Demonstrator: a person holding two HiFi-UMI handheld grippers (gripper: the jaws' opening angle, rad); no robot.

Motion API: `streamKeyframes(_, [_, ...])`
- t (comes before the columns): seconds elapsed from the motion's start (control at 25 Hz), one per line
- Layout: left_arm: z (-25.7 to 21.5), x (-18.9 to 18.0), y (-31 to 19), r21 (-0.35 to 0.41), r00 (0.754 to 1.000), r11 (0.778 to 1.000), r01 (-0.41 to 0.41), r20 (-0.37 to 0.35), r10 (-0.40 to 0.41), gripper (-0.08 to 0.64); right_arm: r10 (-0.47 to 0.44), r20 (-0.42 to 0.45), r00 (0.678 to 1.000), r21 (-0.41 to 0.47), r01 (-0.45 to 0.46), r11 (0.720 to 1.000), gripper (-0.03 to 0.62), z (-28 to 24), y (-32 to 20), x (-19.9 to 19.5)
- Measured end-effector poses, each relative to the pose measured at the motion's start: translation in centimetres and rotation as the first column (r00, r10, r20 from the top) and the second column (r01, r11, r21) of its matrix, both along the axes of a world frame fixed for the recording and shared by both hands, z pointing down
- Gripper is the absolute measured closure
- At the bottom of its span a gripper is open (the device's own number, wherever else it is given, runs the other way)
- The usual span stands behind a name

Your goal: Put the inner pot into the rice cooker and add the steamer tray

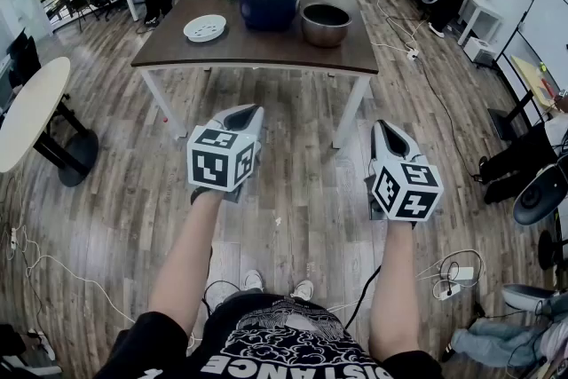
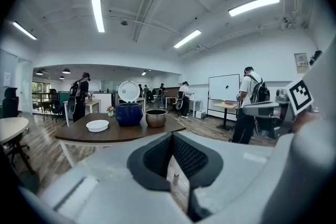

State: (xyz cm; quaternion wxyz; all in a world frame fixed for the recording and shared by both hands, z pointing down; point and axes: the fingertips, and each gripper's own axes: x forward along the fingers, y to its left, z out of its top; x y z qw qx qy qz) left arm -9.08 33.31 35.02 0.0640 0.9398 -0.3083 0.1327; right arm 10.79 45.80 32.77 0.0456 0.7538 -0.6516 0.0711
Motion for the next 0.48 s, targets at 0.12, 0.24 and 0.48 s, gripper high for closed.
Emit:
streamKeyframes(0.12, [0.2, 0.4, 0.4, -0.004, 1.0, 1.0, 0.001, -0.002, -0.001, 0.559, -0.007, -0.002, 1.0, 0.0, 0.007, 1.0, 0.594, 0.1, 0.1, 0.1])
streamKeyframes(0.24, [0.1, 1.0, 0.8, -0.006, 1.0, 1.0, -0.003, -0.008, 0.003, 0.56, -0.019, -0.003, 1.0, -0.005, 0.019, 1.0, 0.594, 0.2, 0.3, 0.1])
streamKeyframes(0.48, [0.1, 2.5, 1.4, -0.009, 1.0, 1.0, -0.001, -0.007, 0.001, 0.545, -0.035, 0.005, 0.999, -0.005, 0.035, 0.999, 0.589, 0.1, 0.7, 0.9])
